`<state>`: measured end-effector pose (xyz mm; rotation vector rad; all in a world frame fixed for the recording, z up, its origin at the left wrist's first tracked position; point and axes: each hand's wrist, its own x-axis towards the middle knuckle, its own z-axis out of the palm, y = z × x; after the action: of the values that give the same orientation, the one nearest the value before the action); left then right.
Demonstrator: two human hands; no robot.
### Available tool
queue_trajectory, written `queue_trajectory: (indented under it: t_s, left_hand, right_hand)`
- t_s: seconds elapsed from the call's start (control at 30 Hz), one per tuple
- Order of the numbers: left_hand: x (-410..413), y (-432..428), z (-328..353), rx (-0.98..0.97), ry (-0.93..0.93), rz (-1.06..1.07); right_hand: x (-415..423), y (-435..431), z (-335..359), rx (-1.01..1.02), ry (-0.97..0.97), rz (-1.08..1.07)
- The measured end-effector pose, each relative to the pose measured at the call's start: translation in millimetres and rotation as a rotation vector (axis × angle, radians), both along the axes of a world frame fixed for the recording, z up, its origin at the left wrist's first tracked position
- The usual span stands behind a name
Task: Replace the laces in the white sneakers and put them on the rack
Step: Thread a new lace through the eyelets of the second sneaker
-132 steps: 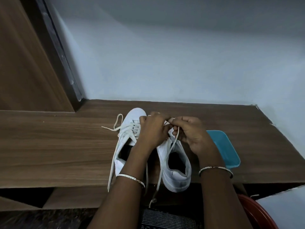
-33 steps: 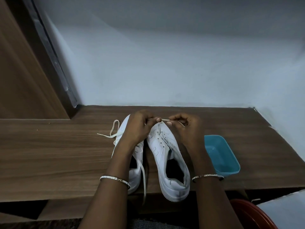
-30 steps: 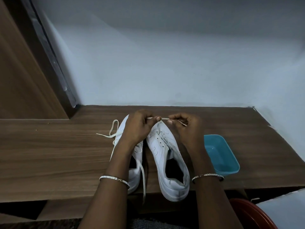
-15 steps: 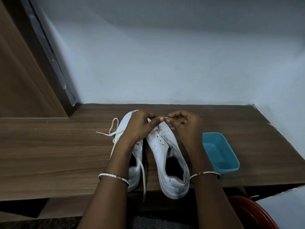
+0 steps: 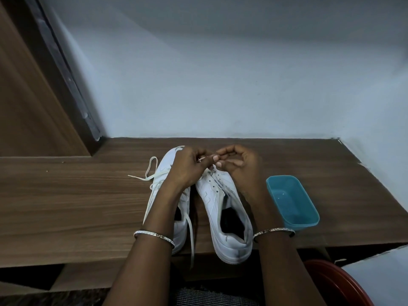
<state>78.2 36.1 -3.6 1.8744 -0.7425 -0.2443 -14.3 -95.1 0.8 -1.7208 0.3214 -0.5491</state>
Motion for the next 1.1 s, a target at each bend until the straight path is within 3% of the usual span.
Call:
queue_trajectory:
  t_s: [0.27, 0.43, 0.8, 0.97, 1.1]
  left_hand:
    - [6.6, -6.3, -12.0, 0.13, -0.135, 0.071]
    - [4.6, -7.9, -16.1, 0.267, -0.146, 0.11]
    - [-10.4, -19.8, -15.2, 0.374, -0.25, 0.172]
    - [-10.7, -16.0, -13.9, 0.402, -0.175, 0.246]
    - [-10.4, -14.4, -13.1, 0.397, -0.083, 0.247]
  right_hand:
    - [4.8, 1.2, -12.9, -0.308, 0.207, -0.159]
    - [-0.8, 0.5, -14.2, -0.49, 0.488, -0.117]
    - [1.0, -4.1, 0.9, -0.653, 0.572, 0.003]
    - [3.4, -6.3, 0.3, -0.644, 0.594, 0.036]
    - [2.8, -10.2, -2.1, -0.523, 0.532, -0.028]
